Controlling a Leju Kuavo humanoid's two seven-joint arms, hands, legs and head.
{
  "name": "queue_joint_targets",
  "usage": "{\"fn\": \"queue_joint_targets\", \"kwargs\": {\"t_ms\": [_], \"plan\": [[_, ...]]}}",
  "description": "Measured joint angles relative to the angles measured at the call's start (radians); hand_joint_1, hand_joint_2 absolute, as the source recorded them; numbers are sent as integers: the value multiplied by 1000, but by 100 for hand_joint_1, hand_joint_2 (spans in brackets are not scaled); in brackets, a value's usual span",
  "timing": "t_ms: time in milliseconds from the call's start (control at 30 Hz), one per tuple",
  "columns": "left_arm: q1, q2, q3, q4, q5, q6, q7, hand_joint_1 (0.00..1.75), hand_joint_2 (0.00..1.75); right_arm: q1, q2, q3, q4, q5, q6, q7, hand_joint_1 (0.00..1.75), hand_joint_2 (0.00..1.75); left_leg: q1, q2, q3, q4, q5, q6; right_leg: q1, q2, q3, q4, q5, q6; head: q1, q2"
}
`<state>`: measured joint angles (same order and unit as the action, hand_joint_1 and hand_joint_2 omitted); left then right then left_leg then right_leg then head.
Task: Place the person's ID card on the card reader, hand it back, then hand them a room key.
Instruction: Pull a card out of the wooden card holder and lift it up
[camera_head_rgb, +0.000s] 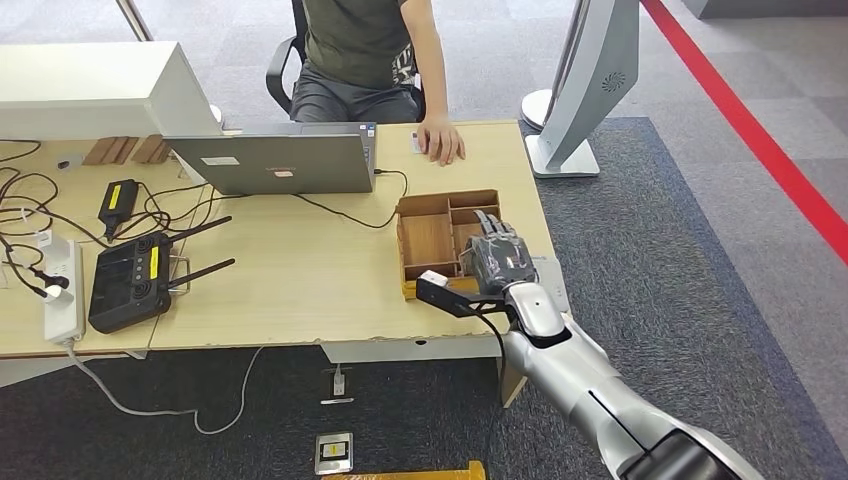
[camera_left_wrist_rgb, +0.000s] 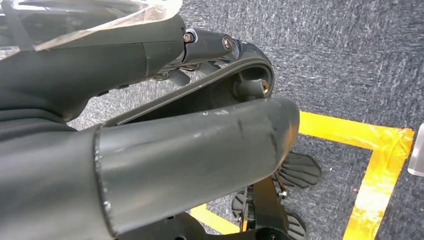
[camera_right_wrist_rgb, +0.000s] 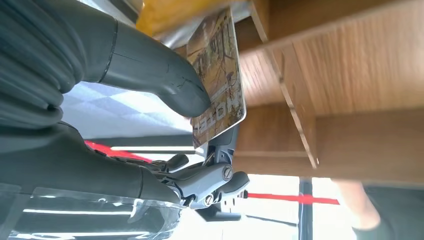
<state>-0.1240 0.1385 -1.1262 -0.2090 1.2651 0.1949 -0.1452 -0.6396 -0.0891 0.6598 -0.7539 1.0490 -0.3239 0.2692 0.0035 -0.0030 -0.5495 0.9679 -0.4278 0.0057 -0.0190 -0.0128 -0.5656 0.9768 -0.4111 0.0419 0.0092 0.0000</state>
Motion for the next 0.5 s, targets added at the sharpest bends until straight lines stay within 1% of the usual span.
{"fn": "queue_joint_targets", "kwargs": {"t_ms": [200,500], "plan": [[0,0,0,0,2,0,1,0,0,-32,-1,-1,-97,38,27,21,175,175,0,0,0,0,0,0,0,0,0,0,0,0,0,0],[0,0,-1,0,1,1,1,0,0,-101,23,7,-213,82,69,26,175,175,0,0,0,0,1,-1,0,0,0,0,0,0,0,0]]}}
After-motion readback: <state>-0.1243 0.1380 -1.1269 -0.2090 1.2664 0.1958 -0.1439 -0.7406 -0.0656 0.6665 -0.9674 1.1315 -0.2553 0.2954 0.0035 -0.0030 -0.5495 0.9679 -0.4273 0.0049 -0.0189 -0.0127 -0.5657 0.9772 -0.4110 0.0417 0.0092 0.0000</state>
